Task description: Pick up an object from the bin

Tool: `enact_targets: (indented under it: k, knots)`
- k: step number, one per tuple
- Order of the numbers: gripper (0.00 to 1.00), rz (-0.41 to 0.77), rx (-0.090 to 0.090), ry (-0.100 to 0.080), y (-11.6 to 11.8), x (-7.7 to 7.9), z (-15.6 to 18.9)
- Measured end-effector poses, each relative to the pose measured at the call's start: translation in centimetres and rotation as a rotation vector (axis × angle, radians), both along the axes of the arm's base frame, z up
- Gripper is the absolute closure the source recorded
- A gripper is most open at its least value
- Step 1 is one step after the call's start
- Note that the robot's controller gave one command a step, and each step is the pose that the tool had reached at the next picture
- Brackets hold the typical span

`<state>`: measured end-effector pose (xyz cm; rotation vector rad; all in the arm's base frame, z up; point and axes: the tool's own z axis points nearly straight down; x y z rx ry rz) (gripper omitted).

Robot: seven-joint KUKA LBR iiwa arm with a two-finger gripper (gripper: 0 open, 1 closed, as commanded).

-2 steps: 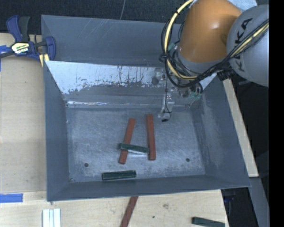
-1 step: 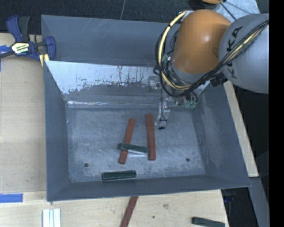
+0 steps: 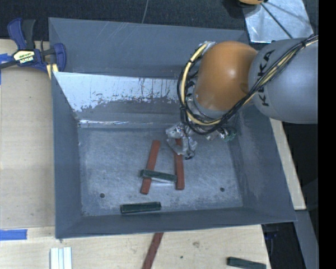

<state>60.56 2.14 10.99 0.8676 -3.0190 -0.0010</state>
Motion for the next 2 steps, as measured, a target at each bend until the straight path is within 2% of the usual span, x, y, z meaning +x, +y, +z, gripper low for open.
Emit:
enact_targets:
  k: [1,2]
  knots:
    - [0.0,-0.002,0.001,-0.003,0.02,0.1,0.16]
    - [0.0,-0.002,0.001,-0.003,0.01,0.1,0.17]
